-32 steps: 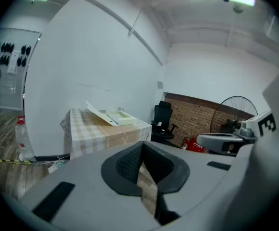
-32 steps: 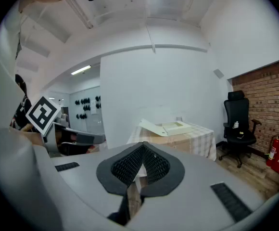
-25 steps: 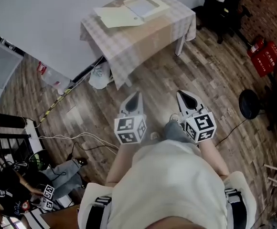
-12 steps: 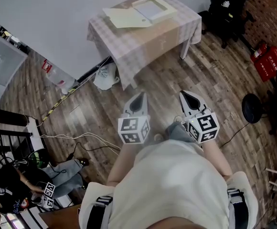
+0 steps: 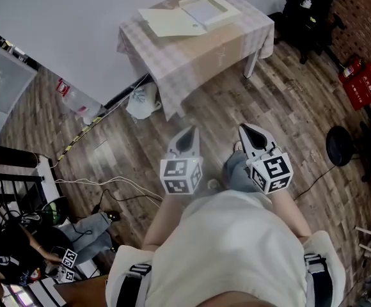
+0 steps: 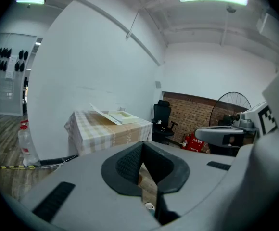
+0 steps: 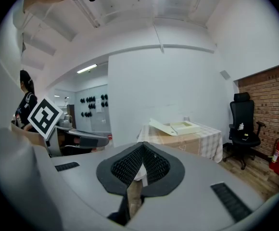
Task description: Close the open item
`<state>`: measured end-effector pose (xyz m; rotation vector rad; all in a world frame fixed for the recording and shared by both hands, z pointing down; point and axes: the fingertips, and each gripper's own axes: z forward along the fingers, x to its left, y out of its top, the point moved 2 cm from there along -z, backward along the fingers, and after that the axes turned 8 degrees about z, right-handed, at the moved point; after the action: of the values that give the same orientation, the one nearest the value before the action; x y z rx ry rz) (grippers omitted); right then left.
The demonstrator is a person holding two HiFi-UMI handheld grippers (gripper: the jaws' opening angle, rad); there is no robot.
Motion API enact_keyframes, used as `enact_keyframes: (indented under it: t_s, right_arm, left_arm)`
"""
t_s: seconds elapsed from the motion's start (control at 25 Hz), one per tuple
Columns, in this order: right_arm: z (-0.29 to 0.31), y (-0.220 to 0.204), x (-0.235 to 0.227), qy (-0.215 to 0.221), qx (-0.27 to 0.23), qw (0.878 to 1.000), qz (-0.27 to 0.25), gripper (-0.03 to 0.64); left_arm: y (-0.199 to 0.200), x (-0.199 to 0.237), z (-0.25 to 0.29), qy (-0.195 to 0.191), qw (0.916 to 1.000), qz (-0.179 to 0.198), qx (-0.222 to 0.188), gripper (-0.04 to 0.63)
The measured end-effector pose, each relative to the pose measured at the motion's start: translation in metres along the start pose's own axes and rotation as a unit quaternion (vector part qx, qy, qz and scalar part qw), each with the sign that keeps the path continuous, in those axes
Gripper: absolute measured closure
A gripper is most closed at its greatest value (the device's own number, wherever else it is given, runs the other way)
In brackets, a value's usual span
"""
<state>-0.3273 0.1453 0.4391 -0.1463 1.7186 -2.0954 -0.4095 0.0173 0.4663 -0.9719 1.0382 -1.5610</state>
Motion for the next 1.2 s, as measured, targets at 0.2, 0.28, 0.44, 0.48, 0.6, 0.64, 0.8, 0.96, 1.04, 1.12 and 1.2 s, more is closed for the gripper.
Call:
enact_keyframes:
  t_s: [0.2,0.28,0.44,0.48,0.6,0.64,0.8,0.96,1.04,1.12,1.2]
  right_arm:
    - [0.015,0.003,-0.017,0.0,0.0,1.0,0.001,0.617]
    - [0.022,0.007,-0.028,0.001,0.002,1.0,0.004,0.617]
    - [0.038,0.018,-0.056,0.004,0.002,1.0,0.003,0.617]
    - [0.044,0.02,-0.063,0.007,0.002,1.0,0.001,0.617]
    - [0.063,0.031,-0.086,0.016,0.0,1.0,0.003,0.617]
    - [0.07,0.036,-0.094,0.018,-0.002,1.0,0.004,0.617]
    - [0.095,0.057,-0.121,0.031,-0.005,0.999,-0.008,0.617]
    - [0.11,0.076,-0.146,0.049,-0.005,0.999,-0.021,0.617]
    - [0.117,0.084,-0.16,0.054,-0.006,0.998,-0.025,0.617]
    - [0.124,0.09,-0.175,0.057,-0.005,0.998,-0.026,0.617]
    - [0.13,0.093,-0.191,0.06,-0.003,0.998,-0.025,0.617]
  left_arm:
    - [0.003,0.001,0.019,0.002,0.9999,0.01,0.007,0.592]
    - [0.006,0.002,0.029,0.005,0.9999,0.01,0.008,0.592]
    - [0.016,0.009,0.054,0.022,0.9997,-0.007,0.004,0.592]
    - [0.018,0.012,0.061,0.029,0.9995,-0.01,0.003,0.592]
    - [0.029,0.021,0.084,0.049,0.9988,-0.008,0.002,0.592]
    - [0.034,0.024,0.092,0.054,0.9985,-0.007,0.002,0.592]
    - [0.053,0.029,0.124,0.072,0.9973,-0.013,-0.001,0.592]
    - [0.071,0.023,0.152,0.087,0.9961,-0.015,-0.009,0.592]
    - [0.079,0.02,0.167,0.091,0.9956,-0.018,-0.013,0.592]
    - [0.085,0.017,0.183,0.094,0.9952,-0.023,-0.015,0.592]
    - [0.089,0.014,0.198,0.096,0.9949,-0.027,-0.015,0.592]
